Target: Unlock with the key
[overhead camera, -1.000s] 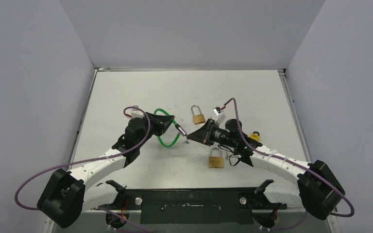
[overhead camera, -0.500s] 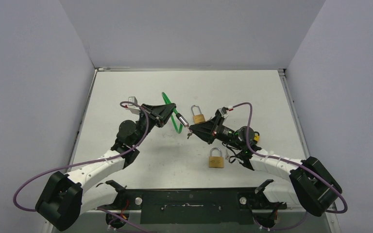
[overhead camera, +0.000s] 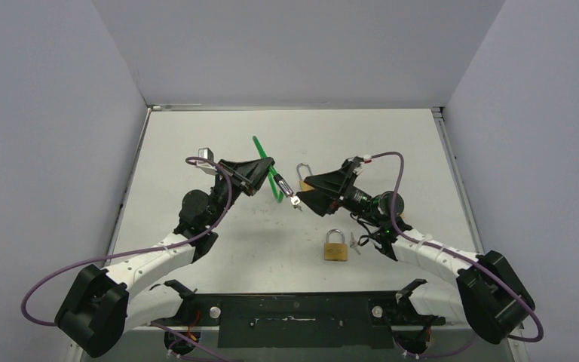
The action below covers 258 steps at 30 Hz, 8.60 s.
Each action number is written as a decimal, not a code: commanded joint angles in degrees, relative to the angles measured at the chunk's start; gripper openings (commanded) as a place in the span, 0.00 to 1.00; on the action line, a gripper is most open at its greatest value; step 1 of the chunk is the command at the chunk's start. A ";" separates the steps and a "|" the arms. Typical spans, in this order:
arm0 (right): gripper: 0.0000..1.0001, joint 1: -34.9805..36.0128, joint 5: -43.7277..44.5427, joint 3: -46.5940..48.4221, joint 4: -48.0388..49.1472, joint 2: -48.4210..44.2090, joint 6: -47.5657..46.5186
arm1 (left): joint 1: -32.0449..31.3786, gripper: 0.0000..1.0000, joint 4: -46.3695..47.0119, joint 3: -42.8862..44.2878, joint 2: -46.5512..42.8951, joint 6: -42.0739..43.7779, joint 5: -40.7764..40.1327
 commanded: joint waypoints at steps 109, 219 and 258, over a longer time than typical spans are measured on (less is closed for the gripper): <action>0.10 17.89 31.68 -5.07 5.79 7.43 -114.96 | -2.25 0.00 -38.02 -3.67 -25.96 -6.05 -16.07; 0.41 -1.34 44.90 33.47 -68.75 27.44 -69.89 | 35.73 0.88 -67.32 13.58 -9.28 55.25 6.49; 0.00 0.67 43.03 28.70 -57.63 23.94 -77.77 | 35.63 0.87 -62.42 8.54 -13.61 53.93 14.43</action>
